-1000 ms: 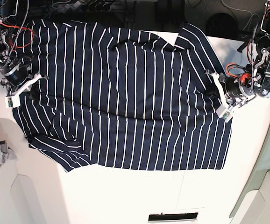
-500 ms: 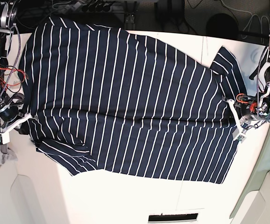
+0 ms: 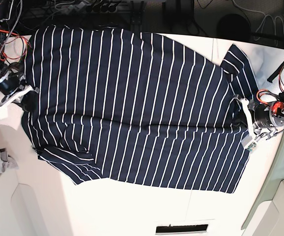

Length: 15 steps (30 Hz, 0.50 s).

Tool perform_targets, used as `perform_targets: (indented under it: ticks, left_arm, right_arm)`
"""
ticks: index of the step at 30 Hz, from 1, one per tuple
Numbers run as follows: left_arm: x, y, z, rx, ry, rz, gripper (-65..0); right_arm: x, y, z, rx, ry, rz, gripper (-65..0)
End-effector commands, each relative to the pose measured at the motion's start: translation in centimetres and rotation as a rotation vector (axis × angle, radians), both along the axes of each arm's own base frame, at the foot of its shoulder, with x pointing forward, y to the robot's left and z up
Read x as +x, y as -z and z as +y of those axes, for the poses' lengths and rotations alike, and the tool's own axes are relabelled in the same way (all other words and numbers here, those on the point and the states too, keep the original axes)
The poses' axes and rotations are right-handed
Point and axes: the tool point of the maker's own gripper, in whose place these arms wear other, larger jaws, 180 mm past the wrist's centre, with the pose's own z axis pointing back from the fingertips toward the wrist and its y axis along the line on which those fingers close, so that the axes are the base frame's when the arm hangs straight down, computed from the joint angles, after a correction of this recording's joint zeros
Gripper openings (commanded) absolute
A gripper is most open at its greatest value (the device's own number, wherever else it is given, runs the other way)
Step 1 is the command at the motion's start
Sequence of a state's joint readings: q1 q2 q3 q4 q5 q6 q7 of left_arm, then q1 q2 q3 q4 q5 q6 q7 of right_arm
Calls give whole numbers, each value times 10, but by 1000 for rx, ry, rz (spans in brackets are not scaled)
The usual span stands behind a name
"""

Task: Layout the t-shirt on the table in an organized manner, then fold the t-shirt properly
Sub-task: 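Drag the grasped fabric outward with the left gripper to flatten the shirt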

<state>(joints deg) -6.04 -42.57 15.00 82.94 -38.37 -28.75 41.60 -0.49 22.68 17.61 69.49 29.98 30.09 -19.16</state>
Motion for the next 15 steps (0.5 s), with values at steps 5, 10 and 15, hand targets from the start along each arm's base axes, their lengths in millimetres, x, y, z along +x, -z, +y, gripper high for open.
perform_targets:
  ticks: [5,10,15]
  left_arm:
    - [-17,8,8,29,8,31,-650]
    - [-52,35,17,88,22,113,-650]
    - [-72,42,32,111,1,146,-650]
  right_arm:
    - [-19,-27,-7,-34,-29,-33,-650]
    - [-41,7,-3,-16,-36,89,-650]
    - [-60,41,-8,-21,-25,195,-650]
